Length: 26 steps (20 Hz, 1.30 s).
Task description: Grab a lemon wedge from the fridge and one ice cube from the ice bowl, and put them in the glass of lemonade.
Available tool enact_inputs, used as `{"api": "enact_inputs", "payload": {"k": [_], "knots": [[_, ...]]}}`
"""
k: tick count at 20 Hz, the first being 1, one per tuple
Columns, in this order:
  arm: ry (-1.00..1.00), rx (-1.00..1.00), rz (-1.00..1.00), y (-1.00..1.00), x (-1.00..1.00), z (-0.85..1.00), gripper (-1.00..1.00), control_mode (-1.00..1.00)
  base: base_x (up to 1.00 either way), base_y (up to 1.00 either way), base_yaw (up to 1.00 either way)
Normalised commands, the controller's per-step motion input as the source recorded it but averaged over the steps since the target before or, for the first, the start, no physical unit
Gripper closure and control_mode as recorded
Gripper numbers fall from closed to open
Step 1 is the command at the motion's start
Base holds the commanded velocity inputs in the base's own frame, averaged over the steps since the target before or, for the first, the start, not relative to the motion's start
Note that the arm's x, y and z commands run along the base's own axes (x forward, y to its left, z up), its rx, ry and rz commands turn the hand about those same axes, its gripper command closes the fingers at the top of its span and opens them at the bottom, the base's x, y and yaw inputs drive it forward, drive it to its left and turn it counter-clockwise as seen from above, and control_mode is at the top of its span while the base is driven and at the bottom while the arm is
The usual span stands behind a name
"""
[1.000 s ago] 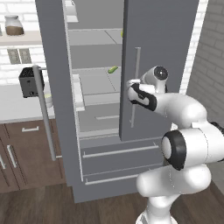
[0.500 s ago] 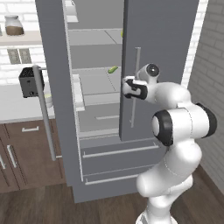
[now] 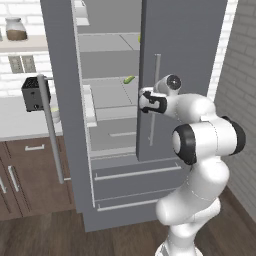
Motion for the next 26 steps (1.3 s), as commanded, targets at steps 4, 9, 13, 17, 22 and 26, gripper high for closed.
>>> {"api": "enact_inputs", "payload": {"k": [4,9,13,17,22,26], "knots": [[-0.03,0.00,-0.04,-0.23,-0.31,0.01,1.00,-1.00,0.00,0.00,0.00],[-0.20,0.00,-0.14,-0.87,-1.00,0.28,1.00,-1.00,0.00,0.00,0.00],[-0.19,0.00,-0.20,-0.99,-1.00,0.52,1.00,-1.00,0.00,0.00,0.00],[-0.10,0.02,-0.25,-0.99,-0.96,0.76,-1.00,-1.00,0.00,0.00,0.00],[-0.06,0.12,-0.21,-0.92,-0.97,0.95,-1.00,-1.00,0.00,0.00,0.00],[-0.04,0.10,-0.09,-0.31,-1.00,1.00,-1.00,-1.00,0.00,0.00,0.00]]}}
